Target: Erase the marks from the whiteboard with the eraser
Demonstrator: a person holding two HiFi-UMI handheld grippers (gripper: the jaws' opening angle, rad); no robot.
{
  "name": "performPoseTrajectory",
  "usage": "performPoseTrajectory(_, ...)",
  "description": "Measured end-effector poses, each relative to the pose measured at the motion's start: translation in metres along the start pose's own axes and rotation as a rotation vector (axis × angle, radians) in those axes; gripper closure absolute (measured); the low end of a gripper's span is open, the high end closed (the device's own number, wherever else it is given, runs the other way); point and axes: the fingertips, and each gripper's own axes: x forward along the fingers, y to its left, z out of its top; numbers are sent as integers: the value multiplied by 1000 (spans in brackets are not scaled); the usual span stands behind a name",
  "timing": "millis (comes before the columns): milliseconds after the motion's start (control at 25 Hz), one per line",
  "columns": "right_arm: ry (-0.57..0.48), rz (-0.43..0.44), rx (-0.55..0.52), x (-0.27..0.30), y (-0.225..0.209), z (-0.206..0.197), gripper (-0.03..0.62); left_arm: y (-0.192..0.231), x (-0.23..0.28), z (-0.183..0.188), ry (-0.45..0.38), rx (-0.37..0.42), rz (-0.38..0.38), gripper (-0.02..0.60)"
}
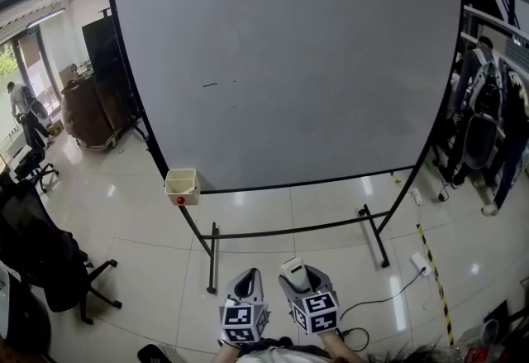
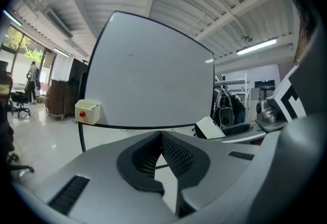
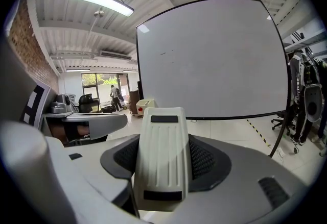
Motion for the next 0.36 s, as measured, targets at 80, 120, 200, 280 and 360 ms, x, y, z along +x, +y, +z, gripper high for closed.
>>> performPoseTrajectory(80,2,-1,-1,2,-1,0,322,-2,1,-1,5,-2,-6,604)
performPoseTrajectory(120,2,1,2,2,0,2,322,-2,2,-1,8,-2,-7,604)
performPoseTrajectory(200,1,8,13,3,2,7,322,-2,2,-3,11,-3,-8,603)
performPoseTrajectory(280,0,6,17,6,1,7,322,-1,3,-4,14,-4,-10,604)
performPoseTrajectory(360,1,-3,14,9,-3,4,322,0,5,-5,15,-4,-12,604)
